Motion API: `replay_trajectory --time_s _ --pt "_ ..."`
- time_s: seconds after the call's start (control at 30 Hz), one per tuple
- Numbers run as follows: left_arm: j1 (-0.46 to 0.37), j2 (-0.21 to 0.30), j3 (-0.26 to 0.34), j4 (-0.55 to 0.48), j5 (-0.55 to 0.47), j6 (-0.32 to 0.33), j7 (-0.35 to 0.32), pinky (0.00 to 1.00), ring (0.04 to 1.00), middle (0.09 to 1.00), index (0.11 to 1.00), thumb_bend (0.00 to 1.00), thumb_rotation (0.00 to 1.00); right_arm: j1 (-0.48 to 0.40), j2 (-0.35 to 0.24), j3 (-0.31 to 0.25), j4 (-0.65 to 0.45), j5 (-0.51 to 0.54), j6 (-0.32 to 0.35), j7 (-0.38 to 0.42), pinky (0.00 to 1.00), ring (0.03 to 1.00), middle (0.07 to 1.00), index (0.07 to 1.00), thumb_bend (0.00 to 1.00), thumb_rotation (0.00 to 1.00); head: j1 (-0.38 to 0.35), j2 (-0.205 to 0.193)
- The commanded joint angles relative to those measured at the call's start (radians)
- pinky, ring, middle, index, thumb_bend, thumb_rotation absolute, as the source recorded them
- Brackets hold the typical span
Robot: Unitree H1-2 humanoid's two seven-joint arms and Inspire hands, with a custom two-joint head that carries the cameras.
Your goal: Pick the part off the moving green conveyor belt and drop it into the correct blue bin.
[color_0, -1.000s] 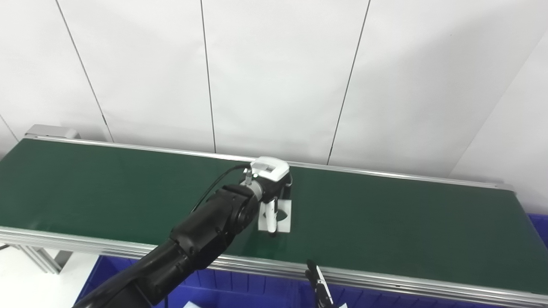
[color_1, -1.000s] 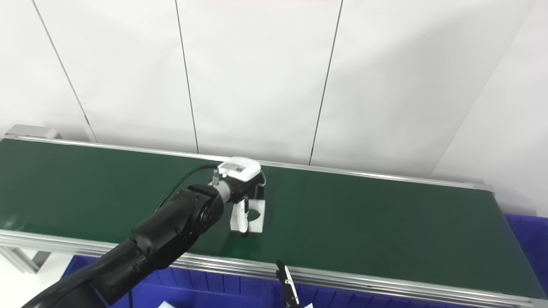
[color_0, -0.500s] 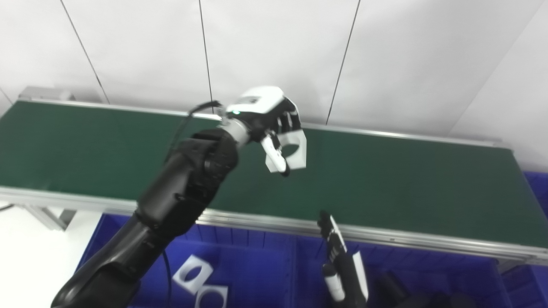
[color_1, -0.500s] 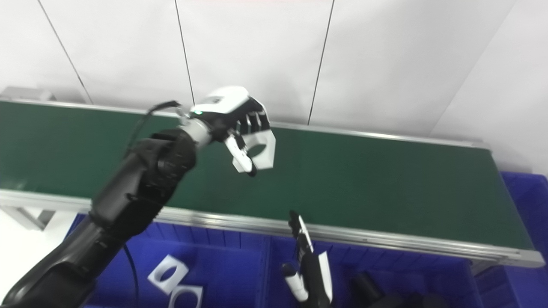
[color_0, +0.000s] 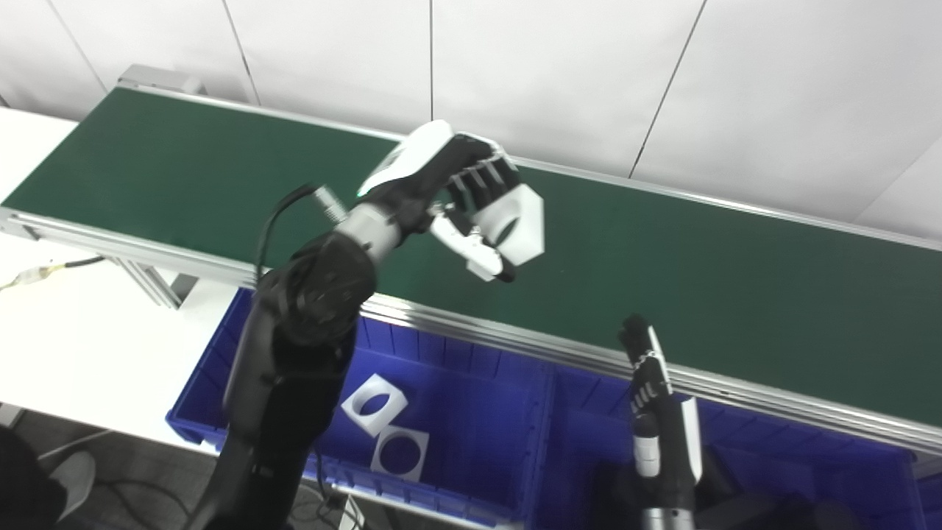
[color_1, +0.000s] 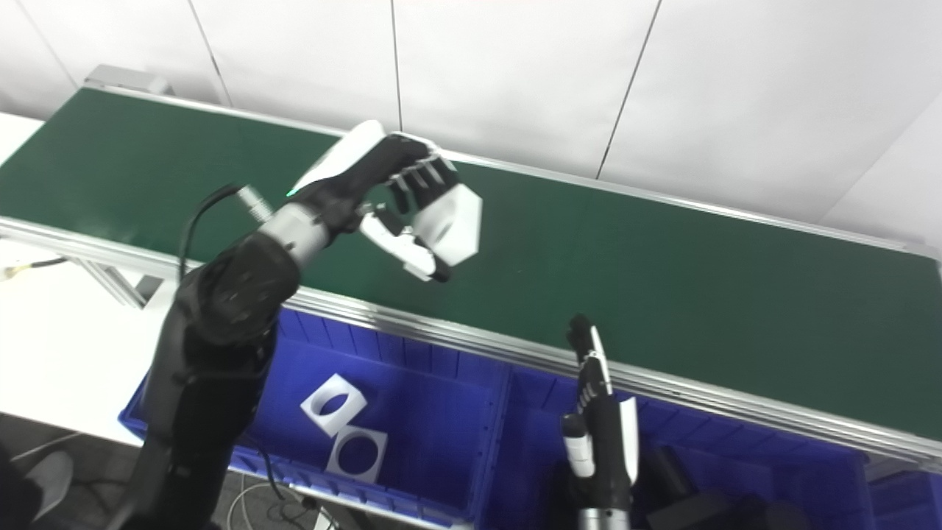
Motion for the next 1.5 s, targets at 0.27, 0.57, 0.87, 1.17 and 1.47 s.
replay_trajectory --time_s 0.27,0.57,0.87,1.17,1.47 --pt "0.16 -0.245 0.286 -0.091 -0.216 0.011 -0.047 0.48 0.543 0.485 0.497 0.52 0.0 0.0 0.008 -0.03 -0.044 -0.006 -0.011 0.04 0.97 0.935 0.951 0.961 0.84 1.0 0.032 -0.004" --pt "0.267 -0.284 0.327 -0.069 -0.276 0.011 -0.066 0.56 0.557 0.473 0.515 0.52 0.0 0.013 0.002 -0.043 -0.066 0.012 0.018 0.071 1.0 0.95 0.967 0.98 0.85 1.0 0.052 -0.007" --pt "0.367 -0.14 0.133 -0.016 -0.226 -0.056 0.066 0.45 0.52 0.47 0.523 0.52 0.0 0.016 0.0 -0.055 -0.083 0.035 0.032 0.096 1.0 0.959 0.974 0.986 0.84 0.99 0.07 0.004" --pt "0.418 0.074 -0.18 0.15 0.069 -0.375 0.379 0.33 0.432 0.465 0.517 0.52 0.0 0.007 0.008 -0.061 -0.065 0.029 0.015 0.104 1.0 0.953 0.97 0.982 0.83 0.99 0.073 0.001" --pt "0.374 0.135 -0.316 0.337 0.2 -0.477 0.59 0.39 0.475 0.484 0.496 0.52 0.0 0.006 0.025 -0.061 -0.069 0.0 0.021 0.094 1.0 0.947 0.966 0.977 0.85 1.0 0.058 -0.003"
